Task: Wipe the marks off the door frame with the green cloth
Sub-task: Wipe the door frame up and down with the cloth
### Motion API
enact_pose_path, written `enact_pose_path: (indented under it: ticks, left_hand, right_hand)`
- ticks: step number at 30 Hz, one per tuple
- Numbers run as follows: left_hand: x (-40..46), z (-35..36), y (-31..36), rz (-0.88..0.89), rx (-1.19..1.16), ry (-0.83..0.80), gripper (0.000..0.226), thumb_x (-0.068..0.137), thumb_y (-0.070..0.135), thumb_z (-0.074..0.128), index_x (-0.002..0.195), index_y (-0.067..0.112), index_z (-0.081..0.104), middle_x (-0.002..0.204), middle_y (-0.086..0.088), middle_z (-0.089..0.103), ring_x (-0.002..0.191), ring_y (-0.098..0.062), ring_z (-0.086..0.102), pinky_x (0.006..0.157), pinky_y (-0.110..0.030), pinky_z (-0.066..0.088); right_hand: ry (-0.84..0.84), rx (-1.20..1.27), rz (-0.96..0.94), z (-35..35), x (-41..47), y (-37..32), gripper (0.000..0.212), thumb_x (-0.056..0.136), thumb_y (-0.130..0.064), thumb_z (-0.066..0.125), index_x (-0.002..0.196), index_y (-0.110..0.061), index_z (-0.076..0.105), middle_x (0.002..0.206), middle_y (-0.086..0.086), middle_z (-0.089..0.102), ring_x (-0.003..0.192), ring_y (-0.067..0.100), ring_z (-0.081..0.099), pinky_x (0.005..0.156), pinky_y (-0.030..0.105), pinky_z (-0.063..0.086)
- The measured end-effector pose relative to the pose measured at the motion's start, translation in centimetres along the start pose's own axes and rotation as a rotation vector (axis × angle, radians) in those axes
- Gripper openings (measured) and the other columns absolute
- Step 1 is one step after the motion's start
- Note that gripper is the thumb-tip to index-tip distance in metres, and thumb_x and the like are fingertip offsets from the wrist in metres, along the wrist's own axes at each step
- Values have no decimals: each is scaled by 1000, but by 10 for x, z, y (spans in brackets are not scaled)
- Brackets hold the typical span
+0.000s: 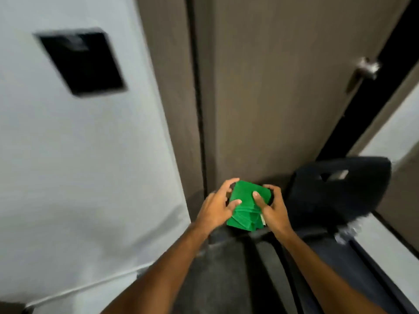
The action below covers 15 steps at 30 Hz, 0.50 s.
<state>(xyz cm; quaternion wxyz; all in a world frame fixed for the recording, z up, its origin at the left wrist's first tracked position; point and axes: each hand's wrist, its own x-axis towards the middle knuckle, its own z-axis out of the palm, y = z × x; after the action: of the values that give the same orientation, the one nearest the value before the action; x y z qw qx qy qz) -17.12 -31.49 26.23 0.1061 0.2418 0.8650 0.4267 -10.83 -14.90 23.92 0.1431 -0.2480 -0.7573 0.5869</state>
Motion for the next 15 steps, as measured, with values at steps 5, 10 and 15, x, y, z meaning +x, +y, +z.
enact_pose_path:
  ticks: [5, 10, 15]
  left_hand:
    - [4, -114, 66, 393, 379, 413, 42, 94, 25, 56, 135, 29, 54, 121, 0, 67, 108, -22, 65, 91, -39, 50]
    - [19, -210, 136, 564, 709, 896, 43, 93, 21, 59, 136, 21, 55, 110, -1, 70, 98, -18, 67, 97, -42, 42]
    - [33, -281, 182, 529, 843, 1154, 43, 92, 29, 62, 134, 22, 56, 110, 2, 72, 101, -17, 66, 99, -44, 40]
  right_hand:
    - [36, 53, -334, 35, 11, -139, 36, 89, -28, 66, 120, -23, 50, 112, 3, 64, 103, 23, 63, 93, 45, 51]
    - [224, 132, -725, 56, 16, -288, 47, 90, -31, 64, 130, -26, 41, 115, -5, 54, 98, 8, 52, 83, 14, 36]
    - [309, 141, -949, 66, 26, -390, 47, 89, -30, 65, 129, -22, 42, 117, -3, 42, 93, 4, 45, 73, 1, 35]
